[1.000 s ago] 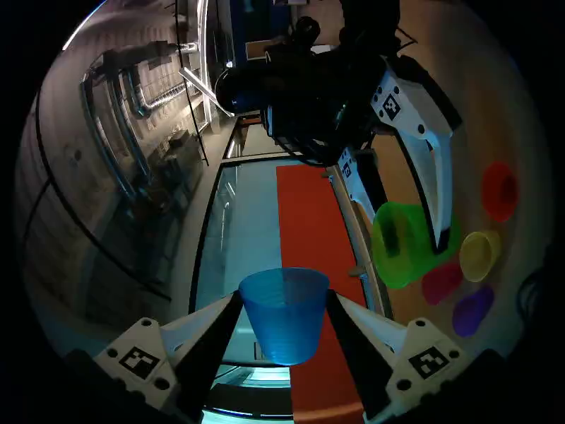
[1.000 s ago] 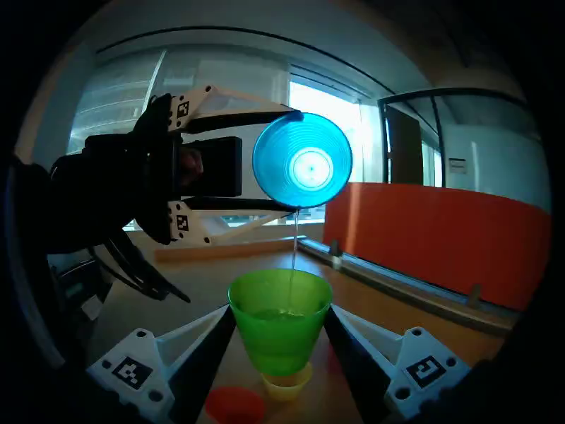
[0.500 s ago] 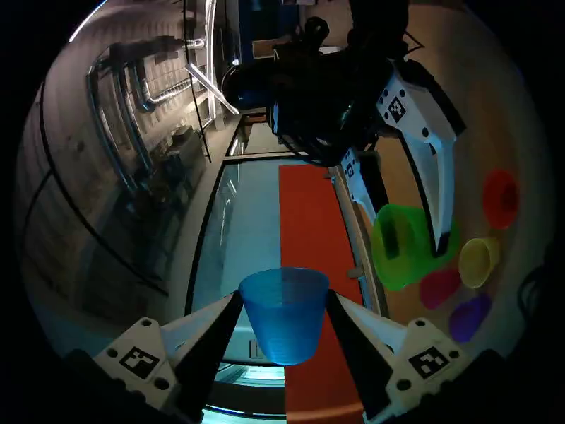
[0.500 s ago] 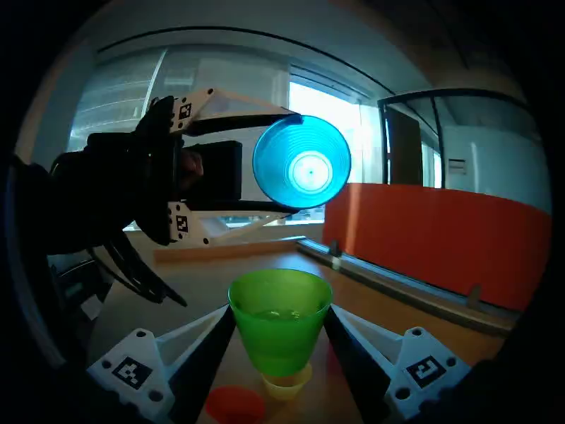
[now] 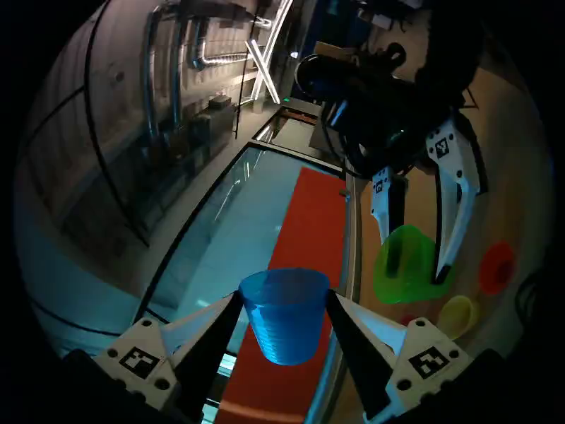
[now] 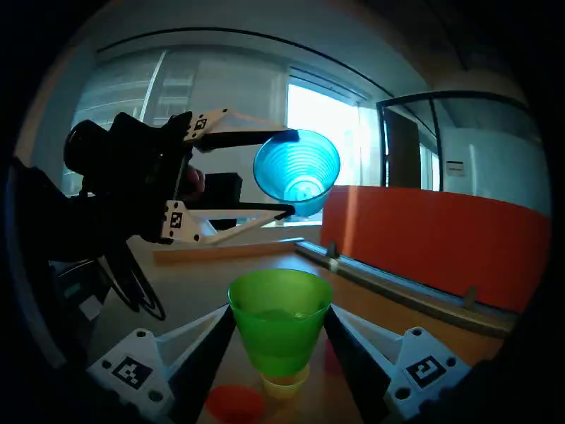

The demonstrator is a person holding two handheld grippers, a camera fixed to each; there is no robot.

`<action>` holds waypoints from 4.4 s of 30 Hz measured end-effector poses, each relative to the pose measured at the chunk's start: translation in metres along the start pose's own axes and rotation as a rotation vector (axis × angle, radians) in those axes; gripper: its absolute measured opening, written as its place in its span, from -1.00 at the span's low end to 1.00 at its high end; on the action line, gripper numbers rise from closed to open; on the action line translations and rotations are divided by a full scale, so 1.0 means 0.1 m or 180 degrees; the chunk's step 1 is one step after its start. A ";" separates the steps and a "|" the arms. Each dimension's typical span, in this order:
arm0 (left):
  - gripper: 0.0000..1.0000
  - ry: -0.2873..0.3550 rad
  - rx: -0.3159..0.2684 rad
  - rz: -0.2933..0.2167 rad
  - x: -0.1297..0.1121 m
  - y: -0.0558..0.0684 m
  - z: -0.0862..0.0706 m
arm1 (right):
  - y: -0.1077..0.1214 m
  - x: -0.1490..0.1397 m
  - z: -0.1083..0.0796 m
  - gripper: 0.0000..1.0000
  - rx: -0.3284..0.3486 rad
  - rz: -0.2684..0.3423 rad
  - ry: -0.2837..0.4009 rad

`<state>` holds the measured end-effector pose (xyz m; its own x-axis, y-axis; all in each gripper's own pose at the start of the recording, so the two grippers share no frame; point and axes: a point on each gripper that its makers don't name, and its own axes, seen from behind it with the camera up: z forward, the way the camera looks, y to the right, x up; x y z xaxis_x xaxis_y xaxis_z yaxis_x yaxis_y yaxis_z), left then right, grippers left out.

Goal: Pour water

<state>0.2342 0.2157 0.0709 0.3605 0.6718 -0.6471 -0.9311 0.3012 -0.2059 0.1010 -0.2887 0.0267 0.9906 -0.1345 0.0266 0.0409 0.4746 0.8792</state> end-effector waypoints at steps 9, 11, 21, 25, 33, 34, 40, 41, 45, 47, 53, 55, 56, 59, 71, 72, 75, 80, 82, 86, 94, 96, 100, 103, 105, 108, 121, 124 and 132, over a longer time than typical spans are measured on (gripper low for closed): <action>0.72 0.0027 0.0030 -0.1074 -0.09 0.03 -0.07 | 0.00 0.02 -0.03 0.76 -0.0015 -0.0016 0.0008; 0.72 0.0023 0.0053 -0.1254 -0.12 0.02 -0.07 | 0.00 0.03 -0.04 0.77 -0.0019 -0.0021 0.0013; 0.72 0.0036 -0.0032 -0.2478 -0.25 0.11 -0.11 | -0.01 0.06 -0.07 0.77 -0.0032 -0.0045 0.0041; 0.72 0.0014 -0.0050 -0.2951 -0.32 0.11 -0.11 | -0.01 0.08 -0.08 0.77 -0.0045 -0.0047 0.0058; 0.72 -0.0072 -0.0170 -0.3392 -0.38 0.26 -0.12 | -0.02 0.13 -0.07 0.77 -0.0049 -0.0042 0.0088; 0.72 -0.0087 -0.0180 -0.3404 -0.38 0.27 -0.12 | -0.03 0.13 -0.06 0.77 -0.0049 -0.0045 0.0086; 0.72 -0.0164 -0.0227 -0.3468 -0.43 0.37 -0.14 | -0.05 0.14 -0.06 0.77 -0.0043 -0.0057 0.0079; 0.72 -0.0184 -0.0229 -0.3473 -0.44 0.38 -0.15 | -0.04 0.14 -0.06 0.77 -0.0045 -0.0057 0.0076; 0.73 -0.0306 -0.0226 -0.3467 -0.55 0.42 -0.20 | -0.01 0.12 -0.07 0.77 -0.0069 -0.0061 0.0049; 0.72 -0.0360 -0.0234 -0.3470 -0.60 0.46 -0.23 | 0.01 0.11 -0.08 0.77 -0.0087 -0.0061 0.0030; 0.72 -0.0508 -0.0241 -0.3514 -0.74 0.60 -0.31 | 0.06 0.08 -0.11 0.77 -0.0130 -0.0046 -0.0009; 0.72 -0.0532 -0.0243 -0.3522 -0.76 0.63 -0.34 | 0.09 0.07 -0.13 0.77 -0.0151 -0.0044 -0.0015; 0.72 -0.0537 -0.0244 -0.3521 -0.77 0.64 -0.36 | 0.10 0.07 -0.13 0.77 -0.0163 -0.0043 -0.0016; 0.72 -0.0556 -0.0241 -0.3511 -0.81 0.68 -0.42 | 0.15 0.06 -0.16 0.77 -0.0197 -0.0042 -0.0025; 0.72 -0.0615 -0.0260 -0.3524 -0.87 0.77 -0.56 | 0.32 0.01 -0.28 0.77 -0.0336 -0.0026 -0.0079; 0.72 -0.0621 -0.0269 -0.3525 -0.87 0.79 -0.57 | 0.33 0.01 -0.29 0.77 -0.0346 -0.0022 -0.0085; 0.72 -0.0679 -0.0299 -0.3516 -0.89 0.87 -0.58 | 0.36 -0.02 -0.30 0.77 -0.0369 0.0000 -0.0109; 0.73 -0.0784 -0.0398 -0.3486 -0.92 1.04 -0.60 | 0.41 -0.10 -0.32 0.77 -0.0402 0.0058 -0.0185; 0.73 -0.0818 -0.0422 -0.3471 -0.93 1.09 -0.61 | 0.44 -0.14 -0.33 0.77 -0.0429 0.0079 -0.0221; 0.73 -0.0891 -0.0460 -0.3462 -0.97 1.20 -0.64 | 0.50 -0.26 -0.35 0.78 -0.0475 0.0105 -0.0307; 0.74 -0.1085 -0.0666 -0.3486 -1.05 1.56 -0.72 | 0.56 -0.55 -0.39 0.78 -0.0528 0.0154 -0.0548; 0.74 -0.1124 -0.0699 -0.3482 -1.06 1.63 -0.74 | 0.57 -0.62 -0.39 0.78 -0.0534 0.0187 -0.0597; 0.75 -0.1206 -0.0781 -0.3472 -1.09 1.78 -0.77 | 0.58 -0.73 -0.39 0.79 -0.0535 0.0229 -0.0684; 0.75 -0.1285 -0.0868 -0.3457 -1.12 1.93 -0.80 | 0.59 -0.82 -0.39 0.79 -0.0541 0.0227 -0.0756; 0.75 -0.1339 -0.0917 -0.3427 -1.14 2.01 -0.83 | 0.60 -0.87 -0.39 0.79 -0.0544 0.0218 -0.0807; 0.75 -0.1423 -0.0978 -0.3375 -1.17 2.13 -0.86 | 0.58 -0.96 -0.39 0.79 -0.0527 0.0229 -0.0892; 0.74 -0.1753 -0.1366 -0.3312 -1.28 2.48 -0.96 | 0.61 -1.29 -0.38 0.82 -0.0539 0.0298 -0.1246; 0.75 -0.1814 -0.1448 -0.3269 -1.30 2.52 -0.97 | 0.62 -1.34 -0.37 0.83 -0.0527 0.0315 -0.1329; 0.75 -0.1984 -0.1751 -0.3170 -1.31 2.68 -1.01 | 0.61 -1.51 -0.38 0.86 -0.0459 0.0323 -0.1584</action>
<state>-0.0678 0.1400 0.0267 0.7341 0.5655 0.3759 -0.0961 0.6345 -0.7670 -0.0415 -0.2065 0.0582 0.8098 -0.4618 0.3618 0.0002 0.6168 0.7871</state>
